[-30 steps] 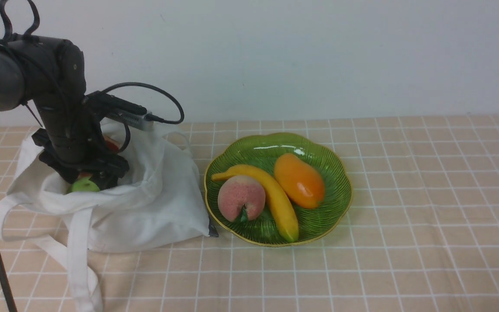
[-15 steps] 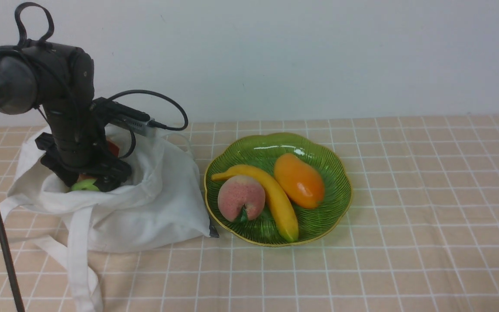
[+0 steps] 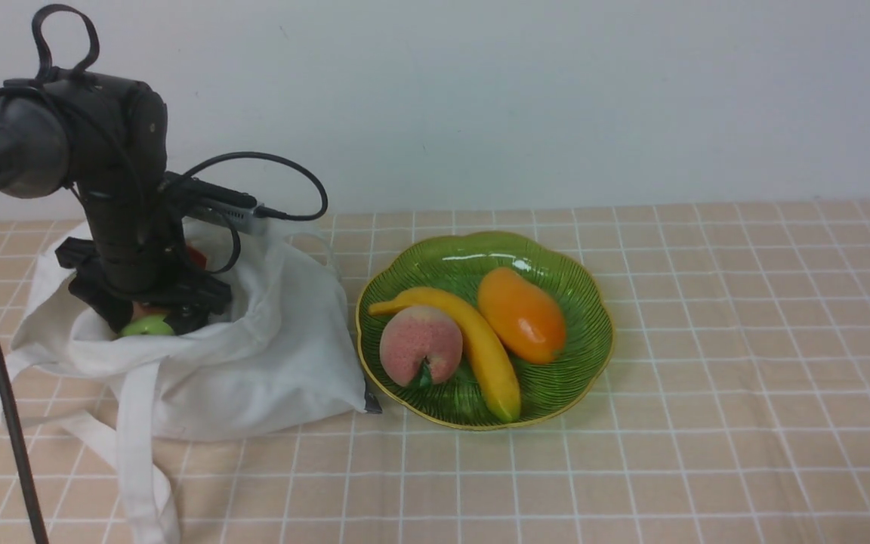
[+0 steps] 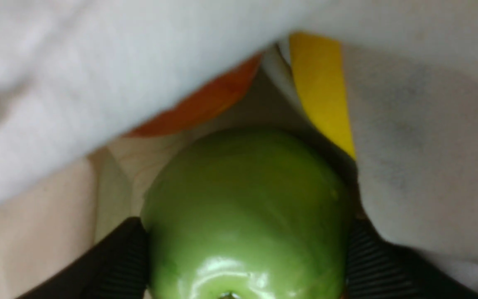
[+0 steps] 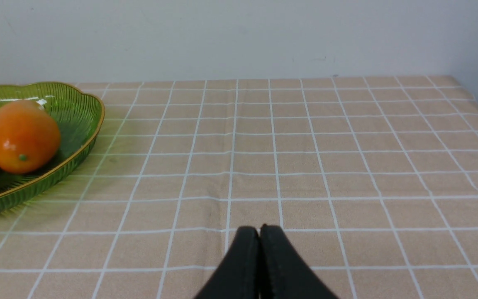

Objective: Take the fruit out of the bag on the brown coffee tablecloth and place them on the plate.
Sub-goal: 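Reach into the cloth bag and grasp a fruit inside it, then move the fruit from the bag and place it onto the plate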

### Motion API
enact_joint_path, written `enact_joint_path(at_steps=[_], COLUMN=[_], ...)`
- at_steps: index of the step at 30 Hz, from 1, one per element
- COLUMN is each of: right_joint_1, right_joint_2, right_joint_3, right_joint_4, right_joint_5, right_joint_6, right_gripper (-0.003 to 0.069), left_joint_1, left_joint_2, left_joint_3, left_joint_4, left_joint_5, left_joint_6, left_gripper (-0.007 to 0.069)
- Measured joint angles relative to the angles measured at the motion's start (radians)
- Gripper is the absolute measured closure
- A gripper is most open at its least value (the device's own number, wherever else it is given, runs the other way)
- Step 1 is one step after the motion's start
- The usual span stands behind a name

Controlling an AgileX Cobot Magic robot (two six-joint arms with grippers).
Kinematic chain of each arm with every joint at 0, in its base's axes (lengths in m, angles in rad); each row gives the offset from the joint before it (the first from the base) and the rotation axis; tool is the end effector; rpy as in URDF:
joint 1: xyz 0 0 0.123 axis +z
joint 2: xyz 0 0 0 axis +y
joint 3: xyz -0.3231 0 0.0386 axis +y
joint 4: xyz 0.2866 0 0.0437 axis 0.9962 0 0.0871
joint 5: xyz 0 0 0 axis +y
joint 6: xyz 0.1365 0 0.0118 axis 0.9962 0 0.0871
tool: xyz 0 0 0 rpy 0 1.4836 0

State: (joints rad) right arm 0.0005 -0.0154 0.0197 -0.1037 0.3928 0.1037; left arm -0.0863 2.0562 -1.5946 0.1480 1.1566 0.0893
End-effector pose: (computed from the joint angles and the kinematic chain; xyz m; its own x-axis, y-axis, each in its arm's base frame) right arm 0.0936 -0.0054 0.1575 -0.3029 0.0077 -0.9530 0.0396 0.9992 -0.0045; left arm 0.4666 -0.0218 0.1666 -0.9724 0.2320 -0.0233 0.2266 0.9639 0.1399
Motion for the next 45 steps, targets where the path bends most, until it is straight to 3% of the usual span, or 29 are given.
enact_joint_path(at_steps=[16, 23, 29, 33, 37, 45], right_joint_1=[0.000, 0.000, 0.000, 0.000, 0.000, 0.000], right_joint_2=[0.000, 0.000, 0.000, 0.000, 0.000, 0.000], right_joint_3=[0.000, 0.000, 0.000, 0.000, 0.000, 0.000], right_joint_4=[0.000, 0.000, 0.000, 0.000, 0.000, 0.000], right_joint_5=[0.000, 0.000, 0.000, 0.000, 0.000, 0.000], right_joint_6=[0.000, 0.000, 0.000, 0.000, 0.000, -0.001], right_gripper=[0.0673, 0.0673, 0.0673, 0.0673, 0.0673, 0.0673], left_joint_1=[0.000, -0.128, -0.302, -0.382, -0.406, -0.407], left_joint_2=[-0.346, -0.495, -0.456, -0.335, -0.202, -0.021], left_joint_3=[0.017, 0.017, 0.017, 0.017, 0.017, 0.021], left_joint_4=[-0.093, -0.283, -0.371, -0.377, -0.384, -0.339], left_joint_5=[0.046, 0.022, -0.149, -0.401, -0.618, -0.771], left_joint_6=[-0.014, 0.070, 0.111, 0.117, 0.118, 0.119], left_gripper=[0.0076, 0.0076, 0.0076, 0.0076, 0.0076, 0.0076])
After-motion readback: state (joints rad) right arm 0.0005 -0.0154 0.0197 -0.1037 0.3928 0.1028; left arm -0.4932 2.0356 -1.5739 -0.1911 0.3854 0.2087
